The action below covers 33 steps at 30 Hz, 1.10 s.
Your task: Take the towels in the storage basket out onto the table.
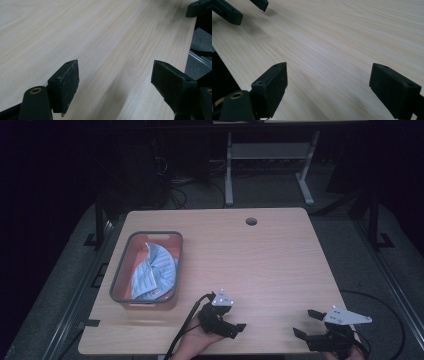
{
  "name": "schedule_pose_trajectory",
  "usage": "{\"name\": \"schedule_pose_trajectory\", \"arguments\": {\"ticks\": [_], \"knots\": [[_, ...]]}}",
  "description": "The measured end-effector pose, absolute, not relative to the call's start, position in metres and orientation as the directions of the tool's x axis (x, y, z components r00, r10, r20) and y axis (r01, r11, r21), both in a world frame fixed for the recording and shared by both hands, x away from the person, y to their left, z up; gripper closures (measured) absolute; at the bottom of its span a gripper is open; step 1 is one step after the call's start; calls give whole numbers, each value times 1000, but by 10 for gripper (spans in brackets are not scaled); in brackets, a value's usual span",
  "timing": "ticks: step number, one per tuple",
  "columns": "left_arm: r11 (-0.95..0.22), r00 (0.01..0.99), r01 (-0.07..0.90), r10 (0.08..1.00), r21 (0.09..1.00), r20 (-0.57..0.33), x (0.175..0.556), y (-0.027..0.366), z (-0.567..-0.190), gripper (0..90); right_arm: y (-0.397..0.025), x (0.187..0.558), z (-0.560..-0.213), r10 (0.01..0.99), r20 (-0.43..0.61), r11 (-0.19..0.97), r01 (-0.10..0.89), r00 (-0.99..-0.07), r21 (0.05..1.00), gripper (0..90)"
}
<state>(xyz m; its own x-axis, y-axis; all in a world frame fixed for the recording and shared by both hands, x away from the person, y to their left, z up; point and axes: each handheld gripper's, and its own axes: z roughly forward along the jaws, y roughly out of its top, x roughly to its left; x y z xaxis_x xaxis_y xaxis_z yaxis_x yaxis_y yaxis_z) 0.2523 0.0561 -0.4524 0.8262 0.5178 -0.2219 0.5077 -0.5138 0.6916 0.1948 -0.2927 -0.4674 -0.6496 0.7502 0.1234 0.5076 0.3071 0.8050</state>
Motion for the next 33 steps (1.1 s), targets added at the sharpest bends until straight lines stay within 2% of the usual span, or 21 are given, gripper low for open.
{"name": "schedule_pose_trajectory", "arguments": {"ticks": [10, 19, 33], "knots": [[-539, 822, 522, 524, 661, -223, 266, 56, -448, 223, -291, 196, -468, 754, 123, 310, 514, -645, 800, 143], [-565, 822, 521, 535, 640, -197, 283, 61, -426, 219, -291, 197, -467, 756, 117, 312, 512, -644, 800, 143], [-521, 789, 558, 574, 646, -219, 310, 81, -390, 217, -289, 197, -466, 755, 113, 320, 513, -646, 796, 143]]}}
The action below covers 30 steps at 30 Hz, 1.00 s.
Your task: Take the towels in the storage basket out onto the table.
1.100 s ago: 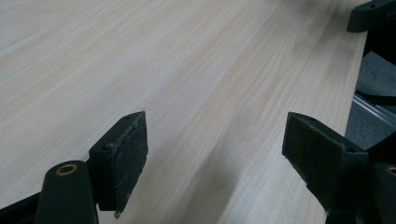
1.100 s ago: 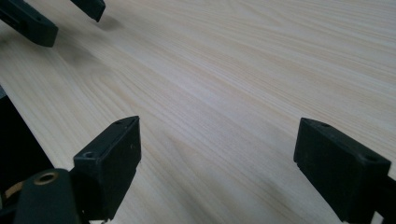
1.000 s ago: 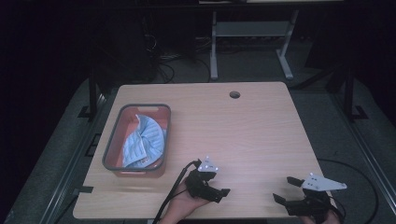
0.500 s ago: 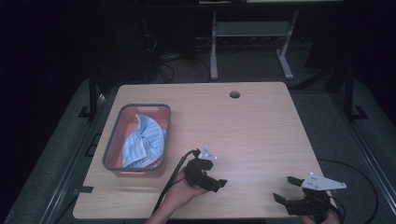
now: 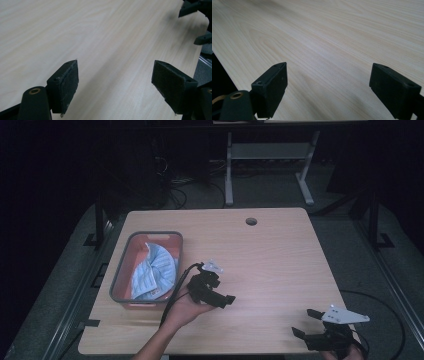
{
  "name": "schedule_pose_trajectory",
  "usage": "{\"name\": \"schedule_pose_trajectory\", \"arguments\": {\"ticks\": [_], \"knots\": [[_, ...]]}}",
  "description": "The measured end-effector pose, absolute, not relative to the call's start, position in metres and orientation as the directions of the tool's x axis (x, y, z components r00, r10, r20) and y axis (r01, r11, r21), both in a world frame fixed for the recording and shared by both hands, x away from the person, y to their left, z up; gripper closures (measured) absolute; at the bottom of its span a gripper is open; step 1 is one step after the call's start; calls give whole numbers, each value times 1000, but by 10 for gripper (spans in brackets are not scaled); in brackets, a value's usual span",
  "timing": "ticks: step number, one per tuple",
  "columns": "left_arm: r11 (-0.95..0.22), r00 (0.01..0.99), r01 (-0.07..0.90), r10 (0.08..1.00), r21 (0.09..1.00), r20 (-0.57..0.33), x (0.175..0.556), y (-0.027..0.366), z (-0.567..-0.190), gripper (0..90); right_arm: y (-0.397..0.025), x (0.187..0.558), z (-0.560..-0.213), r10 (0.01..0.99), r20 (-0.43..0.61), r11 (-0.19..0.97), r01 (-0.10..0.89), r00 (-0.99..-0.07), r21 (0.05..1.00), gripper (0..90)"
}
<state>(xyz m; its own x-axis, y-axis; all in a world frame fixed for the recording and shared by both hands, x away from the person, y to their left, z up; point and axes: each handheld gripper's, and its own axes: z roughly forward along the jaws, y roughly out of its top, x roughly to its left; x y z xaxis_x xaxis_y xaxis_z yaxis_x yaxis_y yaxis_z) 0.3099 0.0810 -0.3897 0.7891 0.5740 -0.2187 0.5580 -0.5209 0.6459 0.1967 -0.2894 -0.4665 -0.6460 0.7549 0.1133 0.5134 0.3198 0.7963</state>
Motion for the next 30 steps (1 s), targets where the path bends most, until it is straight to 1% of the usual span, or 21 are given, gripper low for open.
{"name": "schedule_pose_trajectory", "arguments": {"ticks": [1, 7, 11, 30], "knots": [[-534, 794, 553, 571, 640, -209, 313, 83, -387, 217, -289, 197, -467, 754, 111, 322, 512, -647, 797, 143], [-518, 779, 565, 592, 642, -207, 326, 91, -375, 216, -290, 197, -466, 755, 109, 323, 511, -647, 796, 143], [-505, 768, 581, 599, 638, -226, 331, 96, -369, 213, -290, 197, -467, 754, 109, 324, 510, -648, 797, 143], [-478, 718, 611, 671, 631, -185, 353, 129, -343, 214, -290, 198, -467, 755, 113, 323, 516, -646, 794, 144]]}}
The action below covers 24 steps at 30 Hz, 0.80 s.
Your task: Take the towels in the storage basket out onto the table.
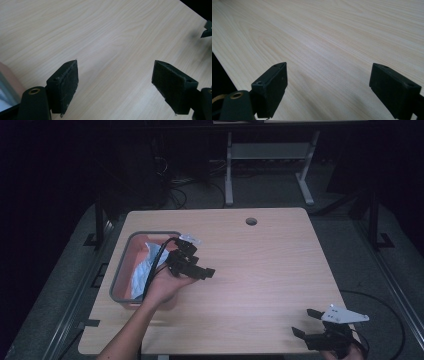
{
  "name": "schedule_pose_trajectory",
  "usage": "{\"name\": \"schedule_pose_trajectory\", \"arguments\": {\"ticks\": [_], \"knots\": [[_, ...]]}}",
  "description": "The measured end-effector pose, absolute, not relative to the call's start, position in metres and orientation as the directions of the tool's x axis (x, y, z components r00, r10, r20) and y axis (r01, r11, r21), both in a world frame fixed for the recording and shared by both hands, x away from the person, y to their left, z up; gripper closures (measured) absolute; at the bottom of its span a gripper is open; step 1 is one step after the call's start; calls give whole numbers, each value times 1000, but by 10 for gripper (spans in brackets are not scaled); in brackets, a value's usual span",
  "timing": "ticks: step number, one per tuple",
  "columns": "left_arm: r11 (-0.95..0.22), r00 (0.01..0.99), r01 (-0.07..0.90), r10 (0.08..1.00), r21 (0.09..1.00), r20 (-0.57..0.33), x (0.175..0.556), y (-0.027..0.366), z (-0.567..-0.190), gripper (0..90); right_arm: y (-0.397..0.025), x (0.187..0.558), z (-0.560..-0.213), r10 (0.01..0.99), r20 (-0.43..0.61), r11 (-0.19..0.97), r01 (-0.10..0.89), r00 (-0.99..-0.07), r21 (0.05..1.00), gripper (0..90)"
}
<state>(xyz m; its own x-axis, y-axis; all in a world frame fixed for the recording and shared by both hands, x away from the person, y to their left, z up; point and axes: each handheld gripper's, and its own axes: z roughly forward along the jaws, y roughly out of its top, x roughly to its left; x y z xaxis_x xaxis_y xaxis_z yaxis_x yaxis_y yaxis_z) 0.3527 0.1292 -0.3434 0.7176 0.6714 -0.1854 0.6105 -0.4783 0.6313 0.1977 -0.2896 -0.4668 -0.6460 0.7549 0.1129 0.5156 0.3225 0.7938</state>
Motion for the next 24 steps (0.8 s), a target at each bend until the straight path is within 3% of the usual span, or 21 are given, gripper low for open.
{"name": "schedule_pose_trajectory", "arguments": {"ticks": [24], "knots": [[-379, 590, 687, 790, 621, -170, 369, 196, -337, 214, -290, 198, -467, 752, 113, 325, 514, -650, 793, 144]]}}
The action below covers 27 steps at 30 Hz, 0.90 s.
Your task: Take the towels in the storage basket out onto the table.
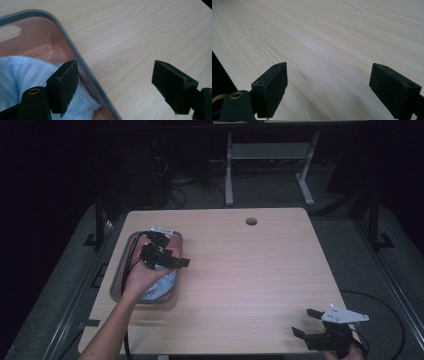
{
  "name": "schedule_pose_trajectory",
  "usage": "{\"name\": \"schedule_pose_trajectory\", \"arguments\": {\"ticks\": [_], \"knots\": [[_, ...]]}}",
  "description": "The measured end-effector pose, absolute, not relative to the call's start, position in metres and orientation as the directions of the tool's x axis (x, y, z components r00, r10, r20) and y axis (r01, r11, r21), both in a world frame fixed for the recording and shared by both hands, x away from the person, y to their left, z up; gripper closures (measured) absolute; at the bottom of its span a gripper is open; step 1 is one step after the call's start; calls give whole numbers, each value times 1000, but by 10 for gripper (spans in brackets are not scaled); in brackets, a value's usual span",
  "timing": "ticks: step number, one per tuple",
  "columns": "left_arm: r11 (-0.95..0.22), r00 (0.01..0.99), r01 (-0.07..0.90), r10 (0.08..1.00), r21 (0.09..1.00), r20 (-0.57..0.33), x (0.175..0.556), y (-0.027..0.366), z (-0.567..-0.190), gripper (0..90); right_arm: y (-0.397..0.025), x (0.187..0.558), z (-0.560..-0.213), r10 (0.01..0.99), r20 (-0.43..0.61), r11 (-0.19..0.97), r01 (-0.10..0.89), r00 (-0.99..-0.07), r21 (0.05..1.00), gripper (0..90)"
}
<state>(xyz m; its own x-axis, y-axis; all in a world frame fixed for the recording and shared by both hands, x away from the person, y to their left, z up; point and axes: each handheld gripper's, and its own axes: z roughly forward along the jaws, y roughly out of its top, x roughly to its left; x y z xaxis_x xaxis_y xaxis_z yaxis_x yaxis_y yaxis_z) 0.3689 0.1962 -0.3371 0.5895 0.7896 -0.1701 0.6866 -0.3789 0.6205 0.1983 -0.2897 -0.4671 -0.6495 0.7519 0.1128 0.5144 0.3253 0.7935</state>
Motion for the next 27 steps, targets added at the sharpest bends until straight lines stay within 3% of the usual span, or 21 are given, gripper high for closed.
{"name": "schedule_pose_trajectory", "arguments": {"ticks": [18, 27], "knots": [[-287, 456, 769, 873, 571, -174, 374, 252, -358, 214, -290, 198, -468, 755, 115, 323, 519, -645, 791, 144], [-294, 406, 813, 905, 502, -128, 384, 255, -371, 215, -291, 198, -468, 755, 114, 324, 518, -646, 792, 144]]}}
